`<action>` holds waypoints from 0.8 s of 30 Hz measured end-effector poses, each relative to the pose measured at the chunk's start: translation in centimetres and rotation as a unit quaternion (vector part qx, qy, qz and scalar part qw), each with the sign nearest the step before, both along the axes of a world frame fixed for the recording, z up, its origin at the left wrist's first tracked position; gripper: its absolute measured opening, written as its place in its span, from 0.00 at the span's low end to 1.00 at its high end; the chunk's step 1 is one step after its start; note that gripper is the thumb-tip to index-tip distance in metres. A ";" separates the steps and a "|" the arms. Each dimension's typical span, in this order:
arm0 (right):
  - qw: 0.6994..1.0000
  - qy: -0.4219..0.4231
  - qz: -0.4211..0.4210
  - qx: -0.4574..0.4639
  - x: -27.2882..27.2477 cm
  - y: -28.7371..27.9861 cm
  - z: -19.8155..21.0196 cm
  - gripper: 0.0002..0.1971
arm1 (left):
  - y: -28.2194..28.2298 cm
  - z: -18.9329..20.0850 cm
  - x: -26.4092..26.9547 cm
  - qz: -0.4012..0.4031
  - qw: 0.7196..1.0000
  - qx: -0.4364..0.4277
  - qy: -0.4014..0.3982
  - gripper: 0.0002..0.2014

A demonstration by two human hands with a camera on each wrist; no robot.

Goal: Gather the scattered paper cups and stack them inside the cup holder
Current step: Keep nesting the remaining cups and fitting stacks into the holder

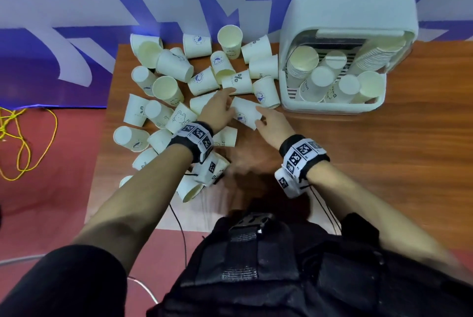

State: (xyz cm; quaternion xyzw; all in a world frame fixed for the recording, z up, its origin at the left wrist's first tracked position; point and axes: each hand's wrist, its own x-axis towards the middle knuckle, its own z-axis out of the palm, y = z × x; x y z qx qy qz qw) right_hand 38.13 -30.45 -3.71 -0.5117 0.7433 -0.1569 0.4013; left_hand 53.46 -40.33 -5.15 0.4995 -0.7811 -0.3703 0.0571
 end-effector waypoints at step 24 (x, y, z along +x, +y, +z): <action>0.962 0.009 -0.203 -0.182 -17.2 10.2 7.0 0.26 | 9.8 7.0 -18.4 -0.087 0.990 -0.029 0.111 0.22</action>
